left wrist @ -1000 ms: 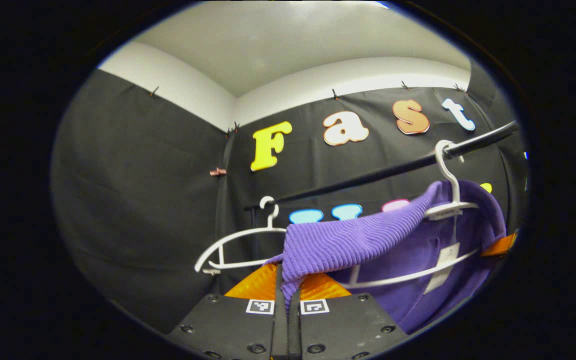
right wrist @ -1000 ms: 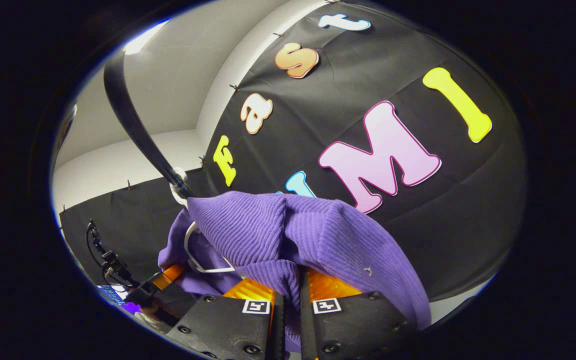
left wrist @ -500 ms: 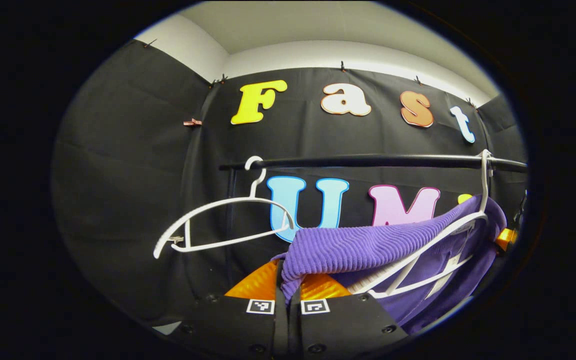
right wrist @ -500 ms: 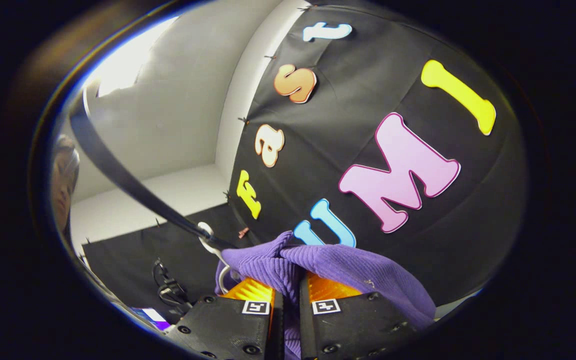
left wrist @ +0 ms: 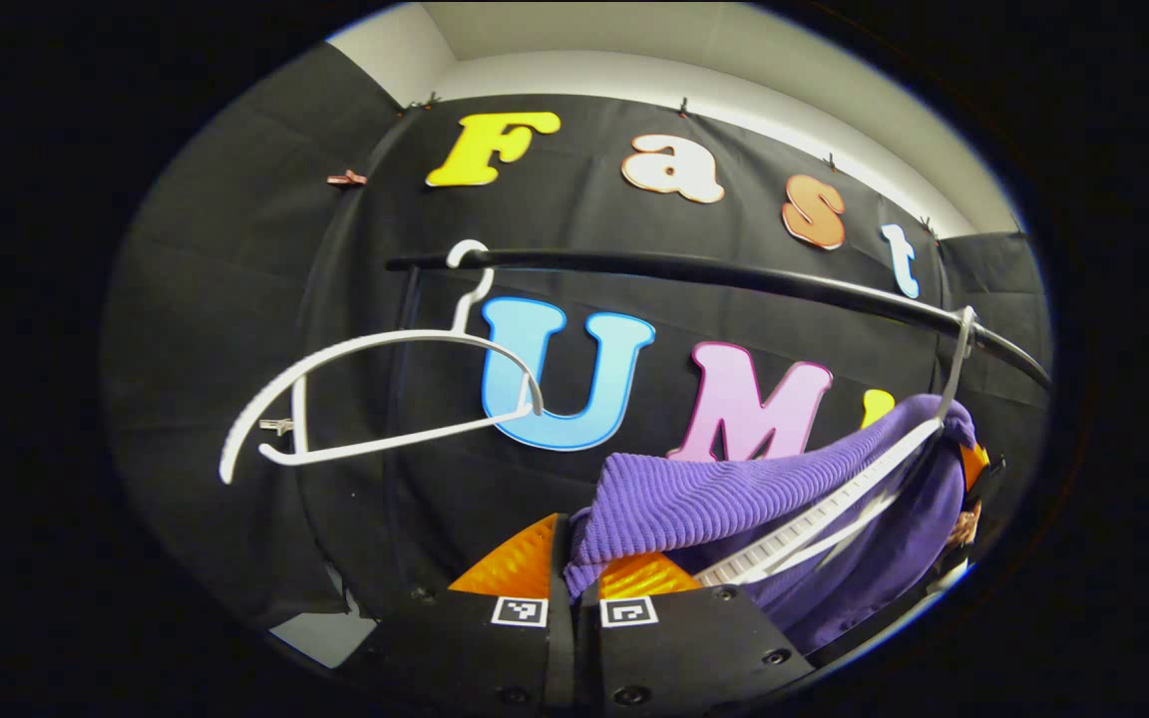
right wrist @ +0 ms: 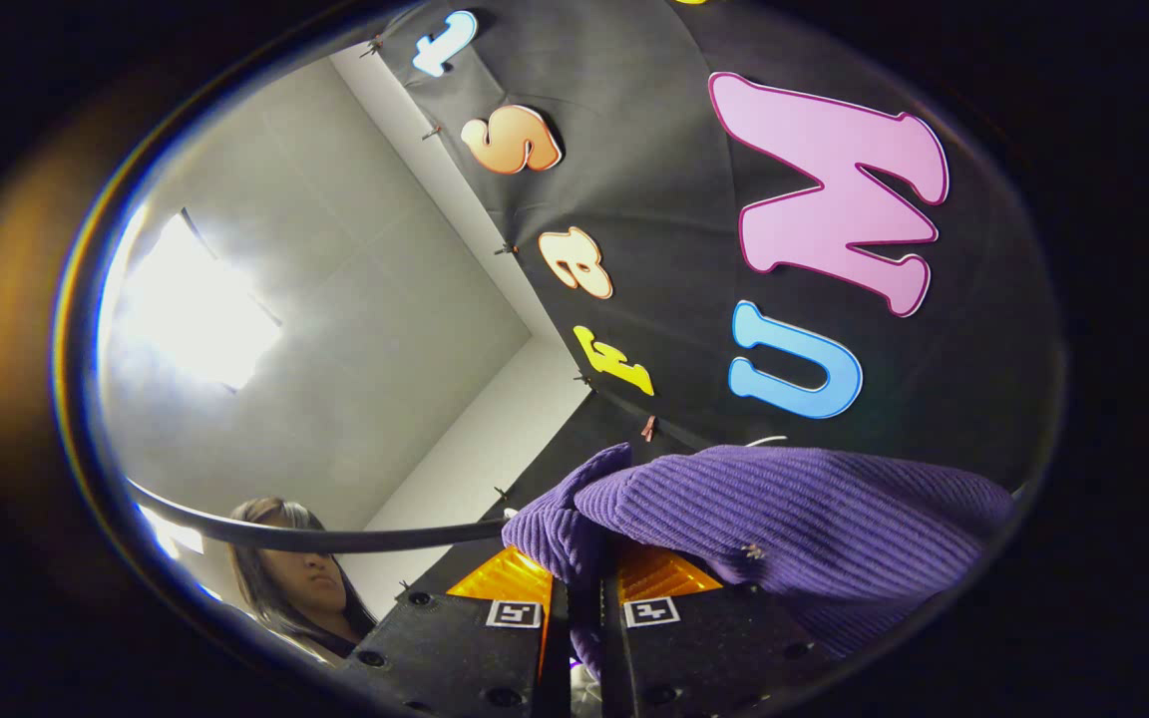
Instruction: Grasp the clothes on the hanger with both hands and then place them into the laundry hamper below.
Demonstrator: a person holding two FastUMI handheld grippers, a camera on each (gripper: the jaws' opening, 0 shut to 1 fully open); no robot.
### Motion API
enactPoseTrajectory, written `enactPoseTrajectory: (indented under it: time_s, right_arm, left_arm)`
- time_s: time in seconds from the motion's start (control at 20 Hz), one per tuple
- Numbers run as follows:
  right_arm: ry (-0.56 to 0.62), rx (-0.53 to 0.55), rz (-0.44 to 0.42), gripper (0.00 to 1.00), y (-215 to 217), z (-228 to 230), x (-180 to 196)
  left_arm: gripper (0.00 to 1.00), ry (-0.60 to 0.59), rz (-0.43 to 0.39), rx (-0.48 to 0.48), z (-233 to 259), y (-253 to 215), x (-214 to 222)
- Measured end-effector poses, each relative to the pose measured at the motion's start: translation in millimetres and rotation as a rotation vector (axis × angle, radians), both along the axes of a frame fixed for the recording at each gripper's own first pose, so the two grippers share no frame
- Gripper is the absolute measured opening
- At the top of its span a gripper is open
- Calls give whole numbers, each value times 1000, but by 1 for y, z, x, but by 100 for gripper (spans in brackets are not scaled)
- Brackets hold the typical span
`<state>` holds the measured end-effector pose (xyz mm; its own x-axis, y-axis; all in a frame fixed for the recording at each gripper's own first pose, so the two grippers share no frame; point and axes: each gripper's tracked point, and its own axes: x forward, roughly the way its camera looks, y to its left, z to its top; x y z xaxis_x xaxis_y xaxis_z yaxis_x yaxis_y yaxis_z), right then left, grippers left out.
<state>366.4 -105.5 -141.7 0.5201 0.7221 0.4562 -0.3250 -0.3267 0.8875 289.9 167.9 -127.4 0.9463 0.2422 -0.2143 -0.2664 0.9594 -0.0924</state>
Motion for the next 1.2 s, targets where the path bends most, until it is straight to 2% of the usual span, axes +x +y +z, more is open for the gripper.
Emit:
enactPoseTrajectory:
  time_s: [0.05, 0.15, 0.25, 0.3, 0.35, 0.4, 0.6, 0.7, 0.8, 0.95, 1.1, 1.2]
  right_arm:
    - [8, 4, -12, 15, -4, 3, 1]
    - [-3, 99, -80, 14, -35, 28, 8]
    - [3, 47, -128, 13, -41, 10, 16]
    - [19, 37, -123, 13, -39, 3, 17]
    - [41, 41, -117, 5, -42, 1, 21]
    - [68, 65, -114, 13, -47, -1, 28]
    - [102, 98, -118, 13, -57, -12, 46]
    - [136, 88, -130, 13, -64, -24, 58]
    - [202, 115, -144, 13, -80, -36, 67]
    - [157, 80, -161, 13, -81, -42, 61]
    - [180, 65, -151, 13, -72, -56, 70]
    - [196, 86, -143, 13, -71, -61, 77]
  left_arm:
    - [5, 20, -31, -6, -5, -6, 2]
    - [5, 40, -106, -32, -10, -18, 12]
    - [5, 46, -139, -49, -8, -24, 17]
    - [5, 46, -137, -34, -9, -22, 17]
    - [5, 31, -146, -39, -7, -22, 18]
    - [6, 10, -167, -65, -6, -23, 21]
    - [5, -51, -238, -112, -7, -34, 24]
    - [5, -54, -299, -147, -12, -43, 29]
    - [5, -1, -404, -276, -26, -62, 32]
    - [5, -24, -420, -425, -26, -57, 41]
    - [5, -85, -440, -553, -19, -48, 51]
    - [5, -70, -475, -613, -26, -49, 54]
